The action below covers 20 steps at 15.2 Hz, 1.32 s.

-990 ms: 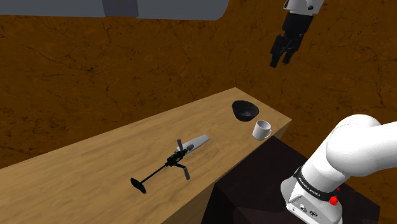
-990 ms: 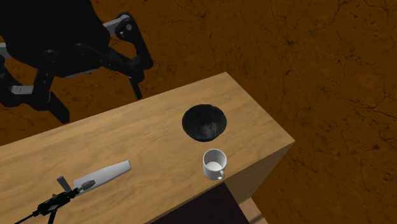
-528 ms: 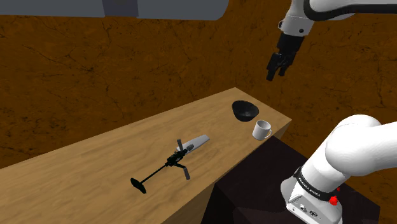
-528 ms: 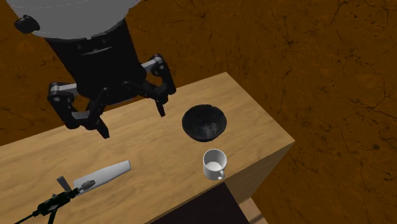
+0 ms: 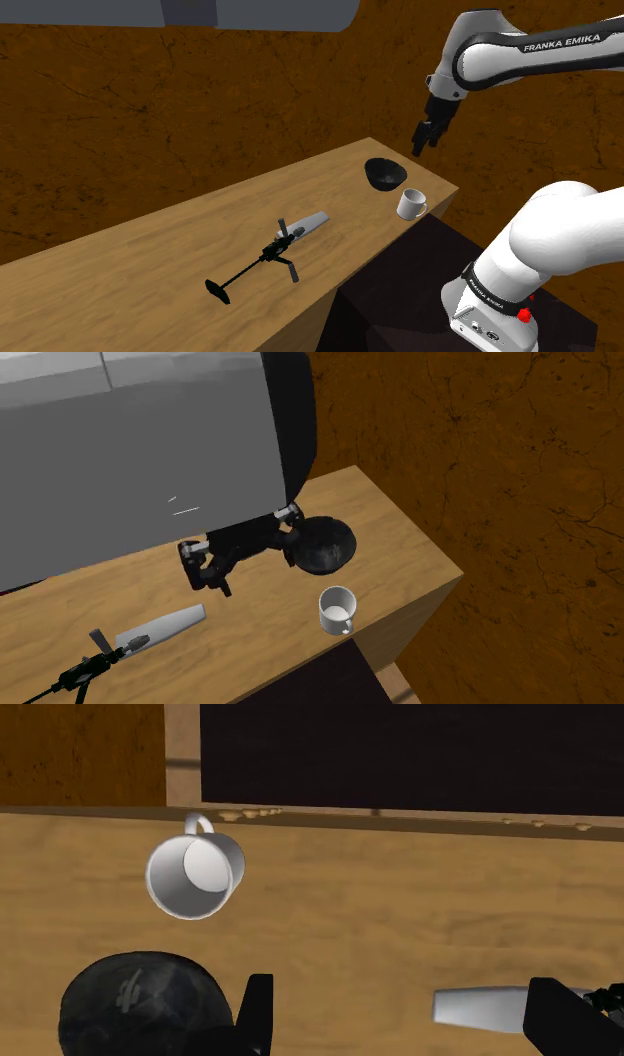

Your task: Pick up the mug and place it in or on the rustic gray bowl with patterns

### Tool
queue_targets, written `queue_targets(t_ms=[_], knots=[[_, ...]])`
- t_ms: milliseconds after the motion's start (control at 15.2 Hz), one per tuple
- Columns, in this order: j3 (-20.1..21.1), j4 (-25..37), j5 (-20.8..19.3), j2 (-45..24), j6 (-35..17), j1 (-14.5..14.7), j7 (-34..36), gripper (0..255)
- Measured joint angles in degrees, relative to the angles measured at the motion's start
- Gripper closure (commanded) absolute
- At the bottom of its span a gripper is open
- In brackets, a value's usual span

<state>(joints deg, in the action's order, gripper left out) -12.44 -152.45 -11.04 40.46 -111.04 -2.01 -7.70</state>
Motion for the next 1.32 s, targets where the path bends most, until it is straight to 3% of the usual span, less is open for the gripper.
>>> queue_targets(t_ms=[462, 924, 1122, 1320], knots=[[-5.49, -6.44, -4.43, -8.62, -15.03, -2.19, -4.04, 0], [-11.72, -7.28, -6.32, -25.14, -32.47, -2.89, -9.29, 0], [-13.96, -6.68, -4.72, -32.91, -39.66, -2.52, -12.62, 0], [-14.88, -5.97, 0.18, -41.87, -47.54, -2.18, -17.76, 0]])
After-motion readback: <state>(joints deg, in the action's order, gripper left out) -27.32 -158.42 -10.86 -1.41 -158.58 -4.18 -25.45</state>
